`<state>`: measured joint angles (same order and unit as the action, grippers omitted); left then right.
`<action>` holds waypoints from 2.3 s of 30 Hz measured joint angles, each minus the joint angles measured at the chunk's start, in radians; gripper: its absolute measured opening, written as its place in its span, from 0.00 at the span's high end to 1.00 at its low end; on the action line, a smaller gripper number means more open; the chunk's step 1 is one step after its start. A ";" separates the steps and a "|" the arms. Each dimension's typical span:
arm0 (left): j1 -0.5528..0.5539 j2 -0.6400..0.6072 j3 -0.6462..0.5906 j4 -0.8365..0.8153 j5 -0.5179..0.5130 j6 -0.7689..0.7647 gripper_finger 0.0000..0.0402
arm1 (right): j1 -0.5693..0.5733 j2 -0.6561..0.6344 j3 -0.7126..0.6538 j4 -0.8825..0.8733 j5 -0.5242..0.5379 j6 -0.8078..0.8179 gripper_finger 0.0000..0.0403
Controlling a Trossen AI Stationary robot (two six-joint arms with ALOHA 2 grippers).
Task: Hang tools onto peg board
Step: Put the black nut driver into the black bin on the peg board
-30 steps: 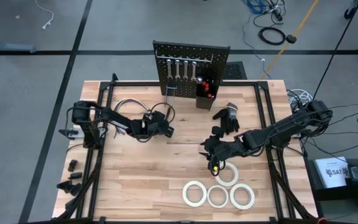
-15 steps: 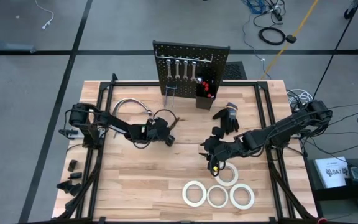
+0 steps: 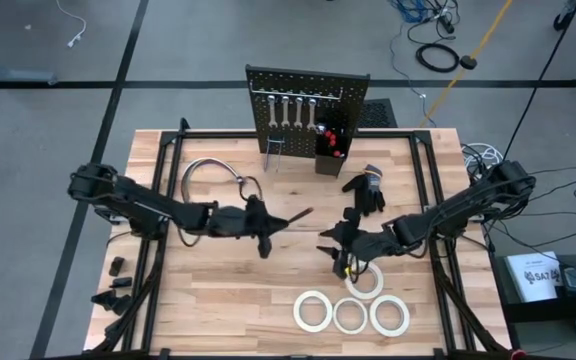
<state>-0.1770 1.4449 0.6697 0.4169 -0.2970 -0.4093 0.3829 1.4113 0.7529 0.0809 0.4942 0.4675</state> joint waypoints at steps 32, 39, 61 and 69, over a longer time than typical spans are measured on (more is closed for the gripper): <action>-0.039 -0.068 0.002 0.308 0.322 0.266 0.96 | -0.012 -0.043 -0.018 0.723 -0.076 -0.491 0.56; -0.038 -0.068 0.002 0.308 0.294 0.267 0.96 | -0.048 -0.026 -0.018 0.763 -0.136 -0.494 0.63; 0.060 -0.200 0.002 -0.005 0.154 0.364 0.77 | -0.081 -0.122 -0.018 0.603 -0.020 -0.509 0.89; 0.120 -0.353 -0.013 -0.245 0.049 0.416 0.76 | -0.170 -0.357 0.058 0.227 0.267 -0.613 0.89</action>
<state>-0.0574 1.0923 0.6571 0.1718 -0.2478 0.0067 0.2133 1.0539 0.8113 0.3084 0.7612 -0.1452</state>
